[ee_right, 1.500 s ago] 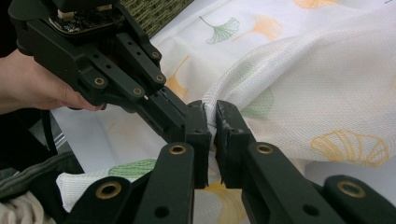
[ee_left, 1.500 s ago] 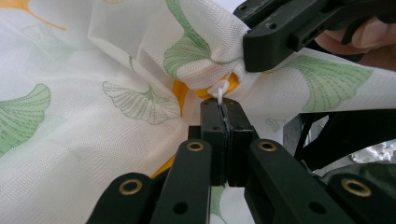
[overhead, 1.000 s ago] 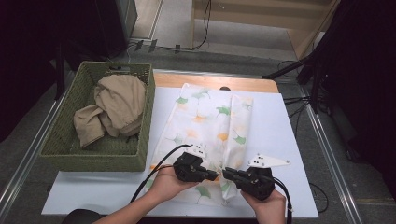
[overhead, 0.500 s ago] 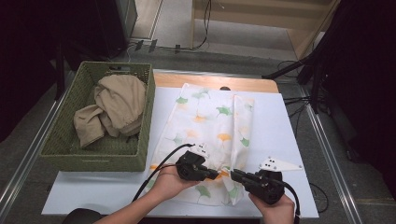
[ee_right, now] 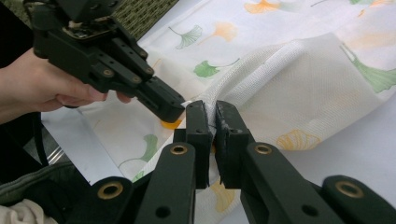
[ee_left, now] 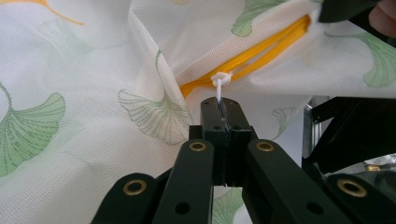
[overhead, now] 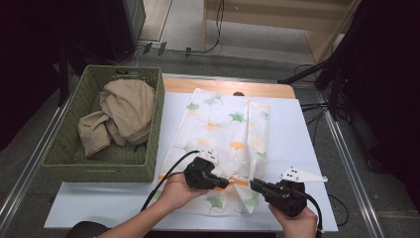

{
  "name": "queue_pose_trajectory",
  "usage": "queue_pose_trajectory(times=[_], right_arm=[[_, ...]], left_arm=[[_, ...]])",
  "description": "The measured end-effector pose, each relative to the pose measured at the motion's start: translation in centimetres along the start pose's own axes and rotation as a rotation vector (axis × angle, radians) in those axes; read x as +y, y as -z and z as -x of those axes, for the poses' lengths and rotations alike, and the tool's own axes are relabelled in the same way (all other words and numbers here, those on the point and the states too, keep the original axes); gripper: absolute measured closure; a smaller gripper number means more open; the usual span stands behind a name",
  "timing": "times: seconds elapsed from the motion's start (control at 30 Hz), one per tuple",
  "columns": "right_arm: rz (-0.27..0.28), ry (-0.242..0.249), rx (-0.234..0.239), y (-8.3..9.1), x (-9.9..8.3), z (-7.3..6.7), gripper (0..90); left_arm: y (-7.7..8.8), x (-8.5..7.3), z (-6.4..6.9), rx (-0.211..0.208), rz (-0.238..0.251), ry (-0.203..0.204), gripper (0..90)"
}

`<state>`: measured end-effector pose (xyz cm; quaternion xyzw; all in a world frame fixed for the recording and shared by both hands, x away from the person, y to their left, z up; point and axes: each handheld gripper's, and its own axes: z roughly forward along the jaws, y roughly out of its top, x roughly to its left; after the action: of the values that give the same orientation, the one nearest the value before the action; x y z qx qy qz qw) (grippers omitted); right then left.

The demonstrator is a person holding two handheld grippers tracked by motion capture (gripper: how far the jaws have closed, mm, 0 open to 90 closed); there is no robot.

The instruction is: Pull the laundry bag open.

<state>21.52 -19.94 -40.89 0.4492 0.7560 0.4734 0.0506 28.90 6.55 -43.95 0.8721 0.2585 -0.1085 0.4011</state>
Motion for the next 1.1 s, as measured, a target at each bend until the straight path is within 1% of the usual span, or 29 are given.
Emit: queue_pose_trajectory(times=[0.03,0.13,0.23,0.37,0.4,0.47,0.5,0.53,0.67,0.7,0.8,0.83,0.9,0.97,1.1], right_arm=[[0.001,-0.004,0.002,0.1,-0.1,0.1,85.9],[-0.001,-0.016,0.001,0.2,-0.3,0.4,85.8],[-0.008,-0.011,-0.007,0.3,-0.5,0.6,85.9],[-0.013,-0.028,0.010,0.2,-0.5,0.7,85.8],[-0.013,-0.020,0.010,0.1,-0.5,0.7,85.8],[-0.018,-0.021,0.011,0.0,-0.5,0.5,85.8],[-0.018,-0.020,0.013,0.0,-0.5,0.5,85.8],[-0.018,-0.019,0.013,-0.1,-0.5,0.5,85.8],[-0.025,-0.016,0.016,-0.2,-0.5,0.5,85.8],[-0.027,-0.015,0.013,-0.3,-0.5,0.5,85.8],[-0.033,-0.022,0.010,-0.3,-0.6,0.8,85.8],[-0.037,-0.025,0.009,-0.3,-0.6,0.9,85.8],[-0.044,-0.025,0.006,-0.3,-0.7,1.2,85.7],[-0.049,-0.026,0.003,-0.4,-0.8,1.4,85.7],[-0.055,-0.034,0.004,-0.3,-1.0,1.6,85.7]], left_arm=[[0.0,0.0,0.1,0.002,-0.001,-0.004,90.0],[0.1,0.1,0.1,-0.008,-0.002,0.005,90.0],[0.2,0.1,0.2,-0.014,0.001,0.006,90.0],[-0.4,0.2,0.2,-0.016,-0.010,0.004,90.0],[-0.5,0.2,0.2,-0.010,-0.005,0.005,90.0],[-0.6,0.2,0.1,-0.014,-0.009,0.004,90.0],[-0.7,0.2,0.1,-0.009,-0.010,0.001,90.0],[-0.9,0.2,0.1,-0.014,-0.009,0.006,90.0],[-1.7,0.5,0.0,0.005,-0.027,-0.011,90.0],[-2.0,0.7,0.1,0.007,-0.039,-0.012,90.0],[-2.8,1.0,0.3,0.018,-0.061,-0.037,90.0],[-3.1,1.1,0.4,0.026,-0.057,-0.031,90.0],[-3.6,1.2,0.3,0.030,-0.064,-0.037,90.0],[-4.0,1.3,0.2,0.035,-0.080,-0.040,90.0],[-4.3,1.5,0.4,0.035,-0.071,-0.045,90.0]])
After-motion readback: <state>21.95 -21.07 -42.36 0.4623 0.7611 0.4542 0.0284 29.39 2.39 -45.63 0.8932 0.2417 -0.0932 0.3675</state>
